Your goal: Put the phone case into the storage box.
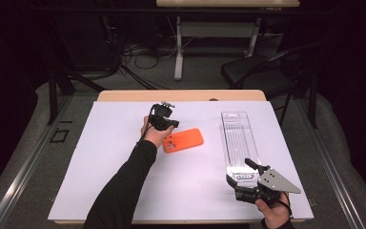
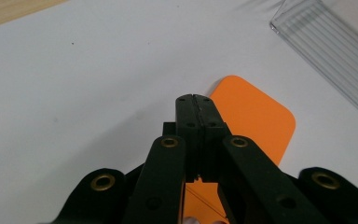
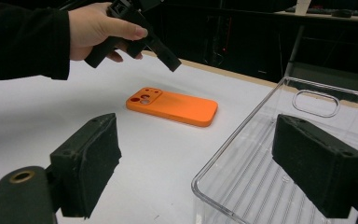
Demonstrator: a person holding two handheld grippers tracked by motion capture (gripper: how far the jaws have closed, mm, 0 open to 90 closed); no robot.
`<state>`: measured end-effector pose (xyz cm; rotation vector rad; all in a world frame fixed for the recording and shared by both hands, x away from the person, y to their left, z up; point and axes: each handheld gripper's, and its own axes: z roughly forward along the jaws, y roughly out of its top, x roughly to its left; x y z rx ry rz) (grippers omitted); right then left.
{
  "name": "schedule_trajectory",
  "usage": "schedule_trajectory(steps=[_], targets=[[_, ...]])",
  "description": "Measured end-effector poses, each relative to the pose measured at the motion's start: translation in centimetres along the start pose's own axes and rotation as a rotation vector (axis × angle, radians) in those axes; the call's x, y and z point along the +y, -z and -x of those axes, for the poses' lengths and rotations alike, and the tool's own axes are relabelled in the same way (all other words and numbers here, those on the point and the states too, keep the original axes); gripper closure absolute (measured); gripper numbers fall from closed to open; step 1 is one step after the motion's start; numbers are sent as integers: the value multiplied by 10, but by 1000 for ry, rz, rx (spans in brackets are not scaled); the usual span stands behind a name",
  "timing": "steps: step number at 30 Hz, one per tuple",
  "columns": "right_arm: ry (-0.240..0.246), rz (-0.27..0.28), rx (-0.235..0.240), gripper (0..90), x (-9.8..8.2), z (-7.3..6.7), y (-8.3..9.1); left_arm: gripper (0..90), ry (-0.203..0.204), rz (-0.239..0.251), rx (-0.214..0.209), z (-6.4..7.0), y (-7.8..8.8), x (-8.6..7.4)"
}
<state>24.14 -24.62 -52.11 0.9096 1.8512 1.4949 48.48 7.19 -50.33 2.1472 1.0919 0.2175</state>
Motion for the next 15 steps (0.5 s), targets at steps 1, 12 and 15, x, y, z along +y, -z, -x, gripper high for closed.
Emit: schedule_trajectory(steps=[1, 12, 15], targets=[[2, 0, 0, 143, 0, 0, 0, 900, 3, -10, -11, -2, -5, -1], [1, -4, 4, 143, -1, -1, 0, 900, 18, -39, -7, -8, -31, -6], [3, -3, 4, 143, -1, 0, 0, 900, 24, -53, -6, -11, -38, -9]])
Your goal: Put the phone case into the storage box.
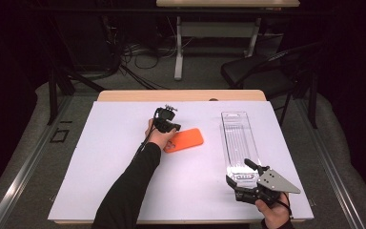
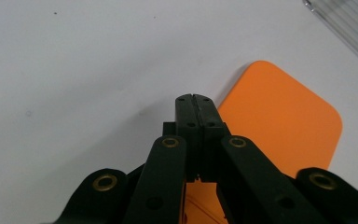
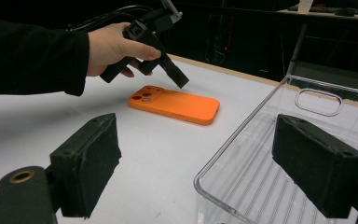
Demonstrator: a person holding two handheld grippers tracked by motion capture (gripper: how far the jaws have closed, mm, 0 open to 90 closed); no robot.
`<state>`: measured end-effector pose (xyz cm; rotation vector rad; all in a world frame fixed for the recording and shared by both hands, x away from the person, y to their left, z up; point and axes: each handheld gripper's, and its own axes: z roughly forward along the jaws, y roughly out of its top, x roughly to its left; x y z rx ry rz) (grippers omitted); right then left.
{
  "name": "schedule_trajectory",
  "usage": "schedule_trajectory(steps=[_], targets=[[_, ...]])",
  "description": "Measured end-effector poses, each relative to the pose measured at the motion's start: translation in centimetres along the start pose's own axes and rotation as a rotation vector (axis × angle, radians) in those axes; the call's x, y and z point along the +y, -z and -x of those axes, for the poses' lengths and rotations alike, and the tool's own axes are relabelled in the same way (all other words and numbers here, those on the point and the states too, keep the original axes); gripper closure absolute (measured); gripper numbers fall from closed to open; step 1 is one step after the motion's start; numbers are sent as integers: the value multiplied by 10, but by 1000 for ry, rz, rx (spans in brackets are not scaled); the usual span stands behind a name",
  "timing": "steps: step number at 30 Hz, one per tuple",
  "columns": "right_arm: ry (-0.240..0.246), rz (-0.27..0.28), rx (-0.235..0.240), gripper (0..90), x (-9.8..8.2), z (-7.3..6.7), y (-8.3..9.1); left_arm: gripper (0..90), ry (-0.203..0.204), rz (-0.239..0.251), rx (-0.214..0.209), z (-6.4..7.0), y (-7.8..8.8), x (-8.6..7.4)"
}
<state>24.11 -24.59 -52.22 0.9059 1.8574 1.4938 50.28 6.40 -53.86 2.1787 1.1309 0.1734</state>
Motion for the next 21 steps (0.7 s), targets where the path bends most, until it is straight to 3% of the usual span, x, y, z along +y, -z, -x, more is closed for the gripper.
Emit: schedule_trajectory(steps=[8, 21], targets=[[-2, 1, 3, 143, 0, 1, 0, 900, 9, -7, 2, -1, -5, -2], [-1, -5, 5, 143, -1, 1, 0, 900, -41, -28, 3, 3, -2, -5]])
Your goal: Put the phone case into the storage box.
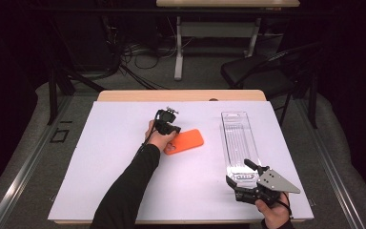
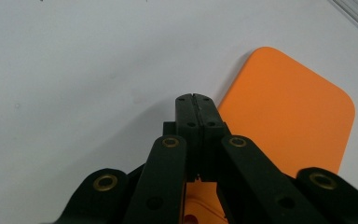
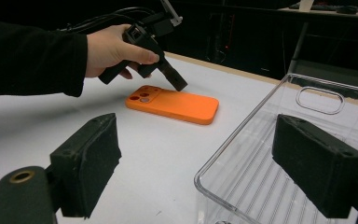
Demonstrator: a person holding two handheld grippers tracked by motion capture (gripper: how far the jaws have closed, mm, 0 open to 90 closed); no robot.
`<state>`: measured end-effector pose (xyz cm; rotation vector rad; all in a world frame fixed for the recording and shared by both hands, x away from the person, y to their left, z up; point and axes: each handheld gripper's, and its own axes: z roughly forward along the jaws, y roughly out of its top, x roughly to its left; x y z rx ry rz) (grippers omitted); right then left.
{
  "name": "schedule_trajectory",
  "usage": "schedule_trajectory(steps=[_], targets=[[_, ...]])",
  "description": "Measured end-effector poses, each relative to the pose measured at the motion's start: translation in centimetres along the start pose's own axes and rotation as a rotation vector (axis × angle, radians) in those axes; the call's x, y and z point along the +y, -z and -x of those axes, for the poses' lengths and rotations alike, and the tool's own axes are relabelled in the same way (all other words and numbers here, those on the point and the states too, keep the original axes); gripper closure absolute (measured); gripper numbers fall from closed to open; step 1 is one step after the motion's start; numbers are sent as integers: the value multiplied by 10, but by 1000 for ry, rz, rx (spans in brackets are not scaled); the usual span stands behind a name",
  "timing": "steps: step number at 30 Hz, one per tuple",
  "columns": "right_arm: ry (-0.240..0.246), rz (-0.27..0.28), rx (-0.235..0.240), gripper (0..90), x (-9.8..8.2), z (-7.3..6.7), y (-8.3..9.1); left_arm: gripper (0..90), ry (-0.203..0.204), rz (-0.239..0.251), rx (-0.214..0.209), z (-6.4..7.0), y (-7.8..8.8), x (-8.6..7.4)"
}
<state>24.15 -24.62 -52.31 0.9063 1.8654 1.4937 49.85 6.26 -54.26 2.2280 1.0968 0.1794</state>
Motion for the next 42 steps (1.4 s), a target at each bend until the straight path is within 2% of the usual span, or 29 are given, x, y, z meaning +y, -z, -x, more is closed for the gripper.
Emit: schedule_trajectory(steps=[2, 3, 6, 13, 18, 25, 33, 42], targets=[[0, 0, -1, 143, 0, 0, 0, 900, -8, 0, -3, 0, 1, -1], [-2, -3, -2, 143, 0, 0, 1, 900, 6, 10, -12, 1, 1, -4], [-2, 1, -3, 143, 0, 0, 0, 900, 11, 12, -16, 1, 3, -7], [2, 0, -4, 143, 0, 0, 0, 900, -2, 15, -30, 7, 10, -18], [-2, -4, -4, 143, -1, 0, 0, 900, -32, 2, -31, 15, 17, -28], [-1, -5, -6, 143, -1, 0, 0, 900, -30, -3, -40, 23, 23, -37], [0, -7, -4, 143, -1, -1, 0, 900, -56, -21, -45, 34, 33, -51], [-2, -7, -1, 143, -1, -1, -1, 900, -58, -37, -45, 46, 41, -62]])
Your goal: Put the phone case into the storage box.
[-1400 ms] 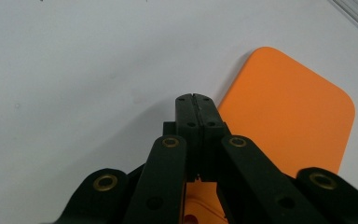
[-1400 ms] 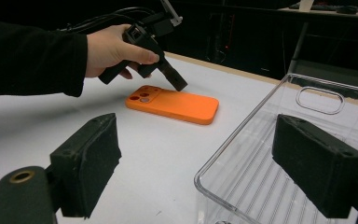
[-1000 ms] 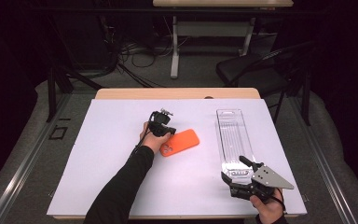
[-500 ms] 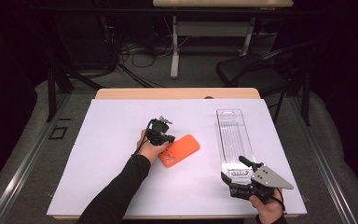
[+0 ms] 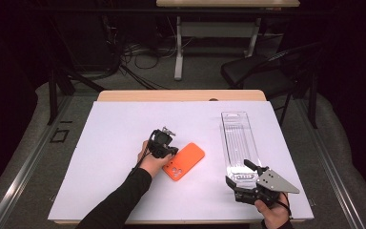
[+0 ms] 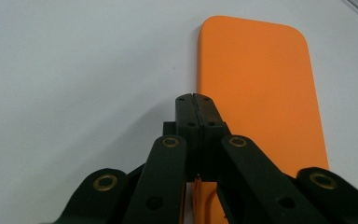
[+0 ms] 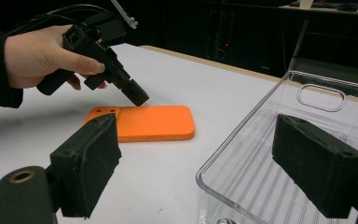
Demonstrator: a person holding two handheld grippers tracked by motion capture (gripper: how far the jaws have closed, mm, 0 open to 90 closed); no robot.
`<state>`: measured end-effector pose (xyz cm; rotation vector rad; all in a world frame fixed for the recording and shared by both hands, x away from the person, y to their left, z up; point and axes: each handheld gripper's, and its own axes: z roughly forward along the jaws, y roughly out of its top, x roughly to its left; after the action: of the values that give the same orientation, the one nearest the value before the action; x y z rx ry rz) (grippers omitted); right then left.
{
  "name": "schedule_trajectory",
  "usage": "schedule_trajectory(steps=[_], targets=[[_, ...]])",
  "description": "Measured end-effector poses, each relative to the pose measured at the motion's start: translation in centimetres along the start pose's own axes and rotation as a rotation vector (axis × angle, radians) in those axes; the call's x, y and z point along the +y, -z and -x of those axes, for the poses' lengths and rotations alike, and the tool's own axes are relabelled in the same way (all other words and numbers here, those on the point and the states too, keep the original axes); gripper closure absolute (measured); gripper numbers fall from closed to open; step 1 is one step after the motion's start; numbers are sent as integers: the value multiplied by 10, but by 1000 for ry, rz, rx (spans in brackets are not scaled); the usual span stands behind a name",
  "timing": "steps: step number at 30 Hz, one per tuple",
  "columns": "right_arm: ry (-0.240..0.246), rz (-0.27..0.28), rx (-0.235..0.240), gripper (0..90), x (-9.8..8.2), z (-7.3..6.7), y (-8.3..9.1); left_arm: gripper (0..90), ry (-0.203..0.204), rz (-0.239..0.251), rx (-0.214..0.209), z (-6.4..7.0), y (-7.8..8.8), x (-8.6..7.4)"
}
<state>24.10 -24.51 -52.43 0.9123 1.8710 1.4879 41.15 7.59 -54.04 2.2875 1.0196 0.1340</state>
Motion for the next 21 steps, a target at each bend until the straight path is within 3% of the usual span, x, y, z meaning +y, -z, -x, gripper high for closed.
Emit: schedule_trajectory(steps=[6, 11, 18, 20, 21], targets=[[-1, 0, 2, 143, 0, 0, 0, 900, -5, -12, -5, 3, 1, -1], [-5, 0, -1, 143, -1, 1, 0, 900, 13, -19, -13, 0, 0, 0], [-5, -2, -2, 143, -1, 1, 0, 831, 38, -16, -30, 1, 7, 4], [-5, -4, -2, 143, -1, 1, 0, 745, 38, -15, -41, 2, 10, 6], [-5, -4, -2, 143, -1, 1, 0, 745, 37, -15, -43, 3, 12, 7]])
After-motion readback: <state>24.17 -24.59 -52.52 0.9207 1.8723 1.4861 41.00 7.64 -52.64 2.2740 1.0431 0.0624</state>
